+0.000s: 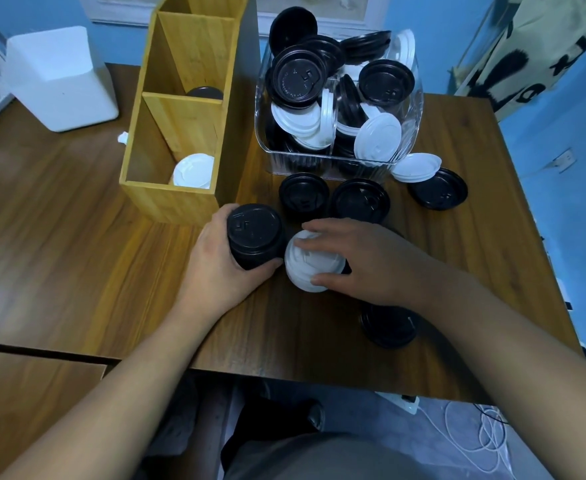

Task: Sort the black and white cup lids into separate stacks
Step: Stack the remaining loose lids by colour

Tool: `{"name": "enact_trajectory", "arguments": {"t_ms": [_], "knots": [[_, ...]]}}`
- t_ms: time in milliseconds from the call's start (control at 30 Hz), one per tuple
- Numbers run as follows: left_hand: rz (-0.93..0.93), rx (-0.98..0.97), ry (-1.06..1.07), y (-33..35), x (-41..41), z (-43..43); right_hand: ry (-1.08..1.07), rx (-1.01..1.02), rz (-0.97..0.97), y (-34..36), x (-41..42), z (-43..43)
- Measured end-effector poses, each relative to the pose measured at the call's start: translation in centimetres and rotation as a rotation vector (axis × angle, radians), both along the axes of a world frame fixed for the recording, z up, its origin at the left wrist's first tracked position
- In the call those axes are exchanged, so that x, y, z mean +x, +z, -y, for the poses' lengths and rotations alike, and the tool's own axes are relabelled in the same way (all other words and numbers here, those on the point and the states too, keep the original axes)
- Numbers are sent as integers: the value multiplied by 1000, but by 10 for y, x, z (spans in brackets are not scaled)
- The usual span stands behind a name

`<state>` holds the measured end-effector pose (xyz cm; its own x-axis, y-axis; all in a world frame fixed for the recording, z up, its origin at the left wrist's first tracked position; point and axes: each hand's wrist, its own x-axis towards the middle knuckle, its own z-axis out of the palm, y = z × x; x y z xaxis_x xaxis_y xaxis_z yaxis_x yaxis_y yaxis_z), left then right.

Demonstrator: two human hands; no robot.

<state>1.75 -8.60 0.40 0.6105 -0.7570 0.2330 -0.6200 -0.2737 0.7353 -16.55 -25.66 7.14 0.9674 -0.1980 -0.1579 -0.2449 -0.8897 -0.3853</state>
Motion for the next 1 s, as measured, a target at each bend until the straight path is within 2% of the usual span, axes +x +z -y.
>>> {"name": "enact_trajectory", "arguments": {"t_ms": [133, 233, 300, 400, 500, 600, 800, 900, 1000], "knots": [[4, 2, 0, 0, -1, 0, 51, -96, -8, -2, 0, 0], [19, 6, 4, 2, -1, 0, 28, -7, 52, 5, -14, 1], [20, 11, 1, 3, -1, 1, -156, 85, 210, 7, -40, -1], [18, 19, -2, 2, -1, 1, -471, -22, 415, -4, -88, -15], [13, 15, -2, 3, -1, 1, -588, -76, 270, -25, -116, -36], [-4, 8, 3, 3, -4, 2, -563, -73, 162, -44, -124, -49], [0, 1, -4, 3, -4, 1, -343, 160, 155, -40, -129, -42], [8, -3, -4, 3, -4, 1, -454, 237, 236, -35, -134, -45], [9, -10, -4, 3, -3, 1, -579, 125, 241, -34, -126, -53]]}}
